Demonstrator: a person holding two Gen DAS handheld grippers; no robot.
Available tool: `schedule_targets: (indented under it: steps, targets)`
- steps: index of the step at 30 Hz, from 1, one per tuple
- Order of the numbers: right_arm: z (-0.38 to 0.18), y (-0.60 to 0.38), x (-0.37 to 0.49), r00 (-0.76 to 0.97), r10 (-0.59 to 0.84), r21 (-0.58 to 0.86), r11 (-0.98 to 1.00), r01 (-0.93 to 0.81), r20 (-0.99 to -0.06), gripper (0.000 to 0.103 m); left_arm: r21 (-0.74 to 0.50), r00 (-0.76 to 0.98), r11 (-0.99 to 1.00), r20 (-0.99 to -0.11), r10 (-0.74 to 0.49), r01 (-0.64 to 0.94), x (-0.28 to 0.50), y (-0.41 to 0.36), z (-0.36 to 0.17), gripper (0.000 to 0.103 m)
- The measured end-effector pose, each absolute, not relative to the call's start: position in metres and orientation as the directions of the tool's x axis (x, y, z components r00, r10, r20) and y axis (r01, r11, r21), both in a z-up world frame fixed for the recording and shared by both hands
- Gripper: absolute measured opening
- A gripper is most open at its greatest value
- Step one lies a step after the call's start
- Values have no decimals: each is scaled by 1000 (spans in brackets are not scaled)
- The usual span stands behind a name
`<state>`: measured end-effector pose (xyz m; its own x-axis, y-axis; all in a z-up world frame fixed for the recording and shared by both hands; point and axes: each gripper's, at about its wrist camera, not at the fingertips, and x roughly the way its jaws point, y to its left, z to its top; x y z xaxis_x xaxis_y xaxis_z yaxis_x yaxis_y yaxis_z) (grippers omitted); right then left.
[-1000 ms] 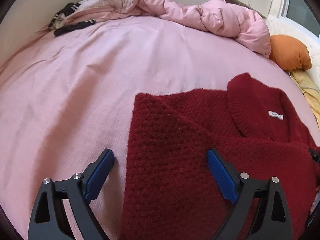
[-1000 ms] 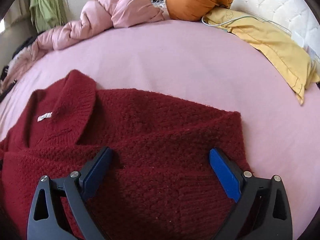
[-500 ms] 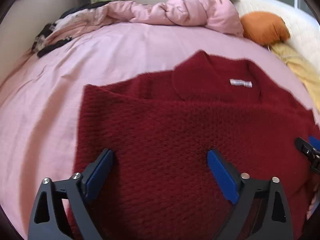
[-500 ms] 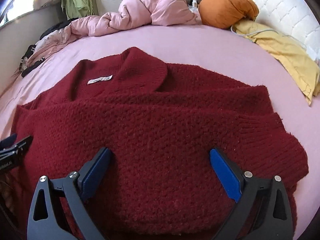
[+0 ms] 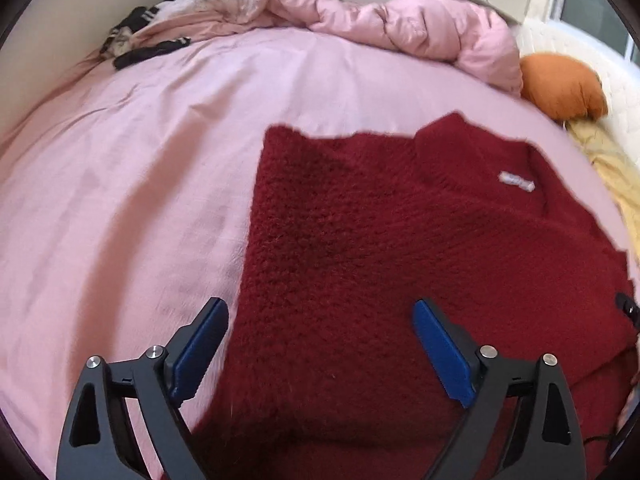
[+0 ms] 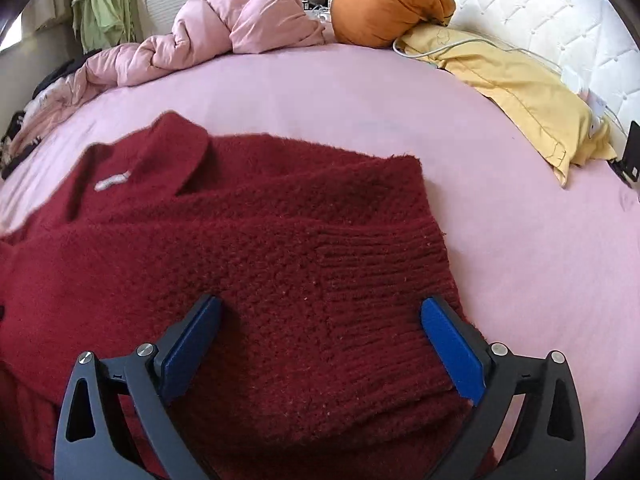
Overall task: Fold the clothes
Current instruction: 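Move both grippers along the cardigan body toward the hem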
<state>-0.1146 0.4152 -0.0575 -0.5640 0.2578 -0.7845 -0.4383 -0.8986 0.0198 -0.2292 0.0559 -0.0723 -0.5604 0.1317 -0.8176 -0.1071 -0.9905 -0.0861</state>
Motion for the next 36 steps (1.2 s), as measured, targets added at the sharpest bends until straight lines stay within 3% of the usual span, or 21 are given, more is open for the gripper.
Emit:
schedule_targets:
  steps: [5, 8, 11, 14, 18, 22, 26, 29, 32, 36]
  targets:
    - [-32, 372, -99, -639, 116, 108, -948, -301, -760, 100, -60, -550, -966, -813, 193, -252, -192, 95, -58, 94]
    - [-55, 350, -101, -592, 107, 55, -967, -250, -798, 100, 23, -489, -950, -861, 140, -312, -192, 115, -82, 95]
    - [-76, 340, -103, -564, 117, 16, -974, -226, -818, 102, -9, -485, -947, -857, 173, -322, -195, 106, -82, 97]
    - [-62, 349, -101, -577, 84, 58, -973, -224, -813, 102, -18, -552, -969, -819, 157, -248, -191, 82, -60, 95]
    - [-41, 388, -78, -624, 151, 88, -938, -335, -766, 102, -101, -565, -988, -812, 148, -113, -195, 35, -56, 95]
    - [-76, 416, -79, -516, 94, 125, -919, -373, -852, 103, -107, -508, -989, -849, 144, -102, -202, 23, -90, 98]
    - [-67, 402, -75, -541, 128, 85, -932, -351, -831, 103, -108, -524, -989, -840, 144, -98, -200, 30, -68, 93]
    - [-45, 383, -67, -593, 88, 116, -947, -298, -801, 103, -85, -565, -971, -801, 200, -223, -182, 53, -44, 93]
    - [-43, 347, -62, -592, 32, 104, -975, -195, -805, 103, -57, -442, -927, -867, 230, -371, -178, 80, -62, 93]
    - [-89, 327, -70, -448, 12, 59, -988, -142, -894, 103, -35, -318, -886, -926, 203, -463, -181, 98, -91, 95]
